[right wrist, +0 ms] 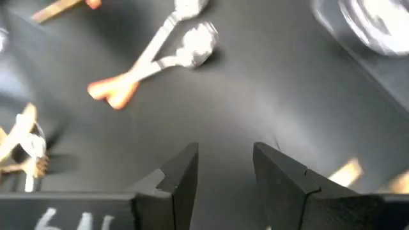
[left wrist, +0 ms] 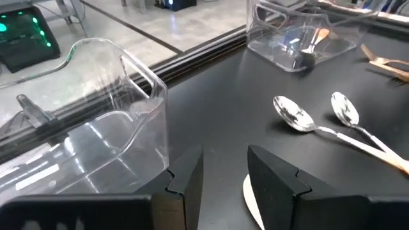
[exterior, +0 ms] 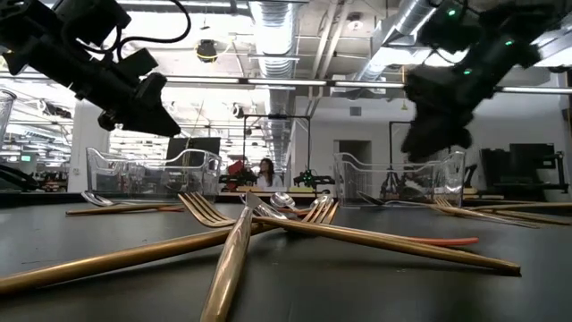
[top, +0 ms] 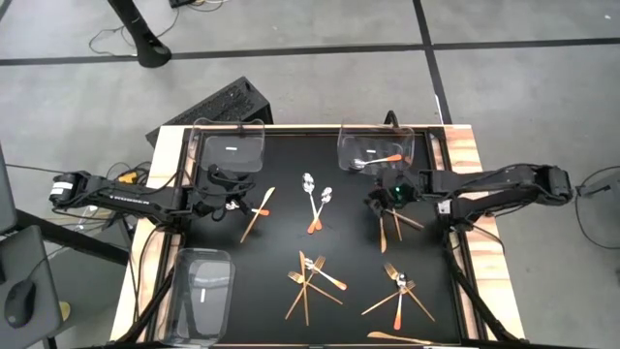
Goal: Sort silverware by color (type)
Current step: Put the silver and orange spoon into the top left transparent bin
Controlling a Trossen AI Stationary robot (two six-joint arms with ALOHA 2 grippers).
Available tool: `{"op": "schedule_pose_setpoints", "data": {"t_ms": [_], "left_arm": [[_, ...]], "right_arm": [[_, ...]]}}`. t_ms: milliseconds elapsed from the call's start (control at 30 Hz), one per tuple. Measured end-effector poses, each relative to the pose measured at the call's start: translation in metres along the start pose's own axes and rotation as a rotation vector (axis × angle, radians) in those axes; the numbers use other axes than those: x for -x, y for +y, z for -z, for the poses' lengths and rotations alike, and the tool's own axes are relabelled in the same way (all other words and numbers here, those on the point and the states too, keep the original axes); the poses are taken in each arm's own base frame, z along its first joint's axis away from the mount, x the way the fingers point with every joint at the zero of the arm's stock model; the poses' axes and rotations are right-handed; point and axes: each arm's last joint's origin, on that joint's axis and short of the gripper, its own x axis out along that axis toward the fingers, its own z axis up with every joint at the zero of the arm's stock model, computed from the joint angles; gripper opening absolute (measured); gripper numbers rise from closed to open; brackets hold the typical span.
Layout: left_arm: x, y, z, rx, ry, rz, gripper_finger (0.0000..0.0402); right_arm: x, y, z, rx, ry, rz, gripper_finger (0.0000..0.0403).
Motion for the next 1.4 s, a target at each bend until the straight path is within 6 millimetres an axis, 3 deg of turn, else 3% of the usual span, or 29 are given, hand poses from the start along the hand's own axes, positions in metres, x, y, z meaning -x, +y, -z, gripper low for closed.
{"op": "schedule_pose_setpoints", "data": {"t_ms": [200, 433, 667, 833, 1200, 1400], "left_arm": [[0.002, -0.004, -0.013, -0.002, -0.022, 0.028, 0.0108], [0.002, -0.004, -0.014, -0.016, -0.022, 0.029, 0.0108], [0.002, -0.004, -0.013, -0.017, -0.022, 0.025, 0.0108], [0.002, -0.004, -0.014, -0.023, -0.028, 0.006, 0.0108], [0.001, -0.003, -0.012, -0.010, -0.023, 0.003, 0.0108], [0.000, -0.002, -0.005, 0.031, -0.009, 0.002, 0.0108]], "right_arm": [[-0.034, 0.003, -0.007, 0.016, -0.021, -0.088, 0.0174], [-0.073, 0.020, -0.005, 0.062, -0.176, -0.118, 0.0158], [-0.089, 0.025, 0.002, 0.058, -0.243, -0.082, 0.0153], [-0.082, 0.024, 0.003, 0.091, -0.215, -0.038, 0.0153], [-0.020, 0.014, 0.001, 0.144, -0.172, 0.166, 0.0153], [-0.005, 0.003, 0.018, 0.064, -0.211, 0.196, 0.0153]]}}
